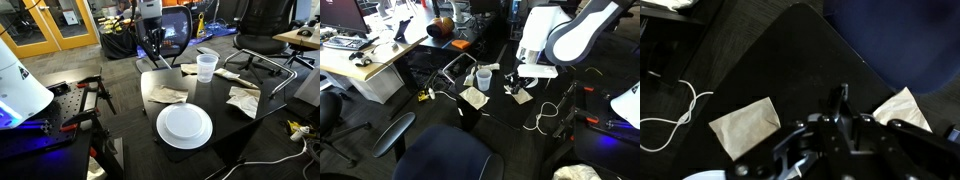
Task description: Move the marker from the clear cup and place it on the table
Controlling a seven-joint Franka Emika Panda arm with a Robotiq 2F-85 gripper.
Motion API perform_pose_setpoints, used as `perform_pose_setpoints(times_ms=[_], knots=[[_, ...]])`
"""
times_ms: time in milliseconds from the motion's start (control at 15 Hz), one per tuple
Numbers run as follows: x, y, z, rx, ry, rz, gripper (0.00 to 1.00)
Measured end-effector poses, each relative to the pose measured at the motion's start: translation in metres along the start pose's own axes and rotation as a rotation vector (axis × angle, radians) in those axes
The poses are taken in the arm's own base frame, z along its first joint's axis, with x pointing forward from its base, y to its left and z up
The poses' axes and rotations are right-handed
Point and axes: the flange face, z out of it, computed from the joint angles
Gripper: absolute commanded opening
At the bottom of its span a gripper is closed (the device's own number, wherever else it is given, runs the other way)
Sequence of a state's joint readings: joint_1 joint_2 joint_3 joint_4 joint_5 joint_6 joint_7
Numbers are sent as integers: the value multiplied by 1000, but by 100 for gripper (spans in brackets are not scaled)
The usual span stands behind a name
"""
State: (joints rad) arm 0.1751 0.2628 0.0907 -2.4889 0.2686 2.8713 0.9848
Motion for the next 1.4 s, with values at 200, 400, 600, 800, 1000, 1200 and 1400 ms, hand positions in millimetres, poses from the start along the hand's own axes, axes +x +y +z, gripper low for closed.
perform_pose_setpoints(times_ms=[200,400,600,800,1000,1200,1400], knots=[[1,-2,18,-11,19,-43,4],[6,-3,35,-28,47,-97,4],[15,-4,53,-57,70,-140,4],[22,-9,67,-76,84,-170,4],[25,-15,76,-83,95,-183,42],[25,-20,79,-83,103,-192,57],[25,-21,80,-85,108,-197,81]])
